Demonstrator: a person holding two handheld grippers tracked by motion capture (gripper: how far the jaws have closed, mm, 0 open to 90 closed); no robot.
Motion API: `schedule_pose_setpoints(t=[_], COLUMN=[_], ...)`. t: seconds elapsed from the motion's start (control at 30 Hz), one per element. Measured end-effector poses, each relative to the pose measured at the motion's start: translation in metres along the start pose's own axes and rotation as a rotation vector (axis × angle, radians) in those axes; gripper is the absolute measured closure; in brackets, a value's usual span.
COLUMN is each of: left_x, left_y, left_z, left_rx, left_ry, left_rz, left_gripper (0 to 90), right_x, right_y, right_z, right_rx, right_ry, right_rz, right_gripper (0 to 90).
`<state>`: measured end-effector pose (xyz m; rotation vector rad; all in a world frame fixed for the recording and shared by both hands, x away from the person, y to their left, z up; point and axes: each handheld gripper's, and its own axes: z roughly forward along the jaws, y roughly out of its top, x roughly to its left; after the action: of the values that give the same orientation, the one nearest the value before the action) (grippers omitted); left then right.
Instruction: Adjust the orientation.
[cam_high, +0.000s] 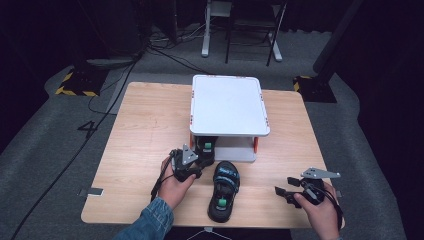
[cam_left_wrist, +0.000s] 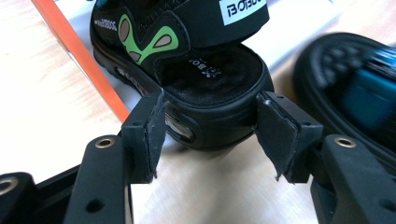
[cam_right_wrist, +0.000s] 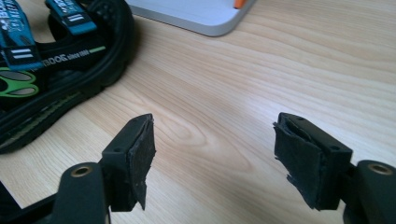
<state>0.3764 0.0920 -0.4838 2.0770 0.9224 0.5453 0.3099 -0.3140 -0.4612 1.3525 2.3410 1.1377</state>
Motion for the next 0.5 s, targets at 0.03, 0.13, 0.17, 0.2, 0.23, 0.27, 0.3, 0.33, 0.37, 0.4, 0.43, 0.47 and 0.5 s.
schedule_pose_setpoints(t=[0.03, 0.13, 0.17, 0.2, 0.23, 0.27, 0.3, 0.33, 0.37, 0.4, 0.43, 0.47, 0.5], left_x=[0.002, 0.008, 0.01, 0.012, 0.013, 0.013, 0.012, 0.012, 0.011, 0.011, 0.01, 0.009, 0.005], left_y=[0.002, 0.006, 0.006, 0.007, 0.008, 0.009, 0.009, 0.01, 0.01, 0.01, 0.01, 0.01, 0.01], left_z=[0.003, 0.015, 0.019, 0.022, 0.024, 0.025, 0.024, 0.023, 0.02, 0.016, 0.012, 0.009, 0.005], left_rx=[0.004, 0.001, -0.003, -0.009, -0.012, -0.013, -0.012, -0.02, -0.024, -0.031, -0.042, -0.056, -0.061], left_ry=[0.02, 0.06, 0.055, 0.048, 0.046, 0.046, 0.049, 0.054, 0.057, 0.057, 0.048, 0.031, 0.016], left_rz=[0.007, 0.005, -0.01, -0.022, -0.022, -0.027, -0.026, -0.018, -0.014, -0.017, -0.029, -0.041, -0.042], left_gripper=[43.4, 43.3, 43.4, 42.2, 40.1, 39.9, 39.9, 40.9, 42.7, 41.7, 41.5, 40.9, 41.0], right_x=[-0.001, -0.004, -0.004, -0.004, -0.005, -0.004, -0.005, -0.005, -0.005, -0.005, -0.005, -0.004, -0.004], right_y=[-0.002, -0.007, -0.008, -0.01, -0.01, -0.011, -0.012, -0.012, -0.012, -0.011, -0.011, -0.01, -0.009], right_z=[-0.002, -0.007, -0.008, -0.009, -0.009, -0.01, -0.01, -0.01, -0.01, -0.009, -0.009, -0.009, -0.008], right_rx=[-0.002, -0.007, -0.007, -0.004, -0.006, -0.003, -0.002, -0.001, -0.001, -0.003, -0.004, 0.0, -0.001], right_ry=[-0.005, -0.015, -0.018, -0.022, -0.023, -0.024, -0.026, -0.026, -0.026, -0.025, -0.021, -0.018, -0.016], right_rz=[0.01, 0.02, 0.022, 0.033, 0.027, 0.036, 0.035, 0.037, 0.036, 0.032, 0.028, 0.03, 0.026], right_gripper=[29.5, 29.5, 29.5, 29.5, 29.5, 29.5, 29.5, 29.5, 29.5, 29.5, 29.5, 29.5, 29.5])
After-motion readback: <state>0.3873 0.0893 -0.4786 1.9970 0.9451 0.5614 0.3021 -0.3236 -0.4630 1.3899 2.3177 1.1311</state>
